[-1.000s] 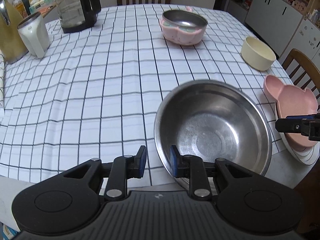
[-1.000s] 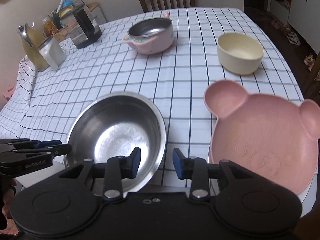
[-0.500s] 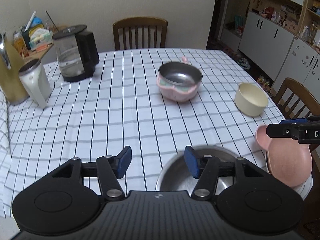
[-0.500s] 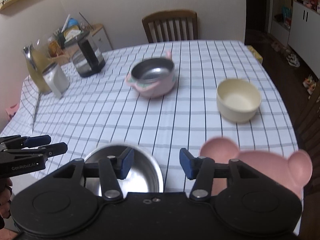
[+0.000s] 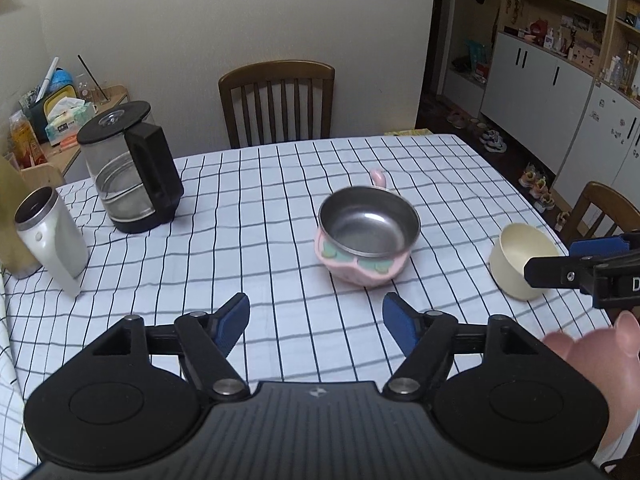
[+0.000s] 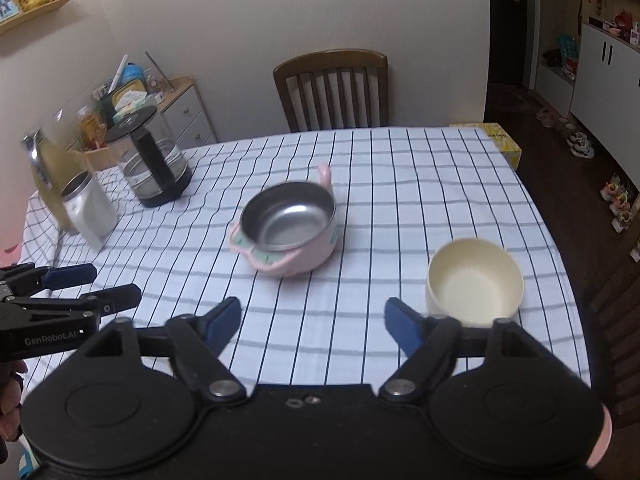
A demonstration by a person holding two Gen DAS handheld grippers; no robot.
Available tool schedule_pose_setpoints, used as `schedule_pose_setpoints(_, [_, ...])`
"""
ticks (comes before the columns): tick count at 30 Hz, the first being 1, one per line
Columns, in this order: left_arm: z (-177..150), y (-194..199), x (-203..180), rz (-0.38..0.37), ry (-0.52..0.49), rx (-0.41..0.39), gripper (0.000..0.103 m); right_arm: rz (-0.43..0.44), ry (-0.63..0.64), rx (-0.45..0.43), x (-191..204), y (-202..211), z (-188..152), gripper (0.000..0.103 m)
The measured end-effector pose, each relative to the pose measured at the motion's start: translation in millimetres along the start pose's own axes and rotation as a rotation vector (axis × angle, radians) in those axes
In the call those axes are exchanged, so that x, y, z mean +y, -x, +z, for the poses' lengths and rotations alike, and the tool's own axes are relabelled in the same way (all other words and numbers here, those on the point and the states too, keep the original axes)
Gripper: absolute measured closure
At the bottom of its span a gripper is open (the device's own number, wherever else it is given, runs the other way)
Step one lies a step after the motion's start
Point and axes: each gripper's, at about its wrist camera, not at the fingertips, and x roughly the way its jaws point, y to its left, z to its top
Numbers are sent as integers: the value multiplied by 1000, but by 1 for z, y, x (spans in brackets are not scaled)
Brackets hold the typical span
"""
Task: Organize plates and bowls
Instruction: 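Reach both grippers to the pink-handled steel pot and close on its rim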
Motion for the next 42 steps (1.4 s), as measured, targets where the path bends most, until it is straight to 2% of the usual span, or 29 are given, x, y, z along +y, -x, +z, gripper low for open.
schedule_pose_setpoints(2, [10, -8, 0, -1, 4, -6, 26, 5, 1, -5, -1, -7, 9, 19])
schedule_pose_setpoints(4, [18, -17, 0, -1, 9, -12, 26, 7, -3, -9, -3, -14, 16, 10])
schedule_pose_setpoints(8, [32, -35, 1, 8, 20, -26, 26, 10, -5, -14, -6, -30, 29, 7])
schedule_pose_setpoints(13, [54, -63, 2, 16, 17, -22, 26, -3, 6, 4, -9, -54, 41, 6])
schedule_pose_setpoints(24, [85, -140, 0, 13, 22, 80, 26, -31, -5, 77, -18, -113, 55, 6])
schedule_pose_setpoints(29, [89, -169, 0, 35, 30, 116, 26, -32, -28, 130, -25, -139, 60, 11])
schedule_pose_setpoints(35, [90, -196, -2, 64, 16, 150, 26, -30, -43, 181, -27, -165, 63, 21])
schedule_pose_setpoints(42, [90, -214, -4, 74, 28, 178, 27, -19, -60, 217, -25, -182, 63, 29])
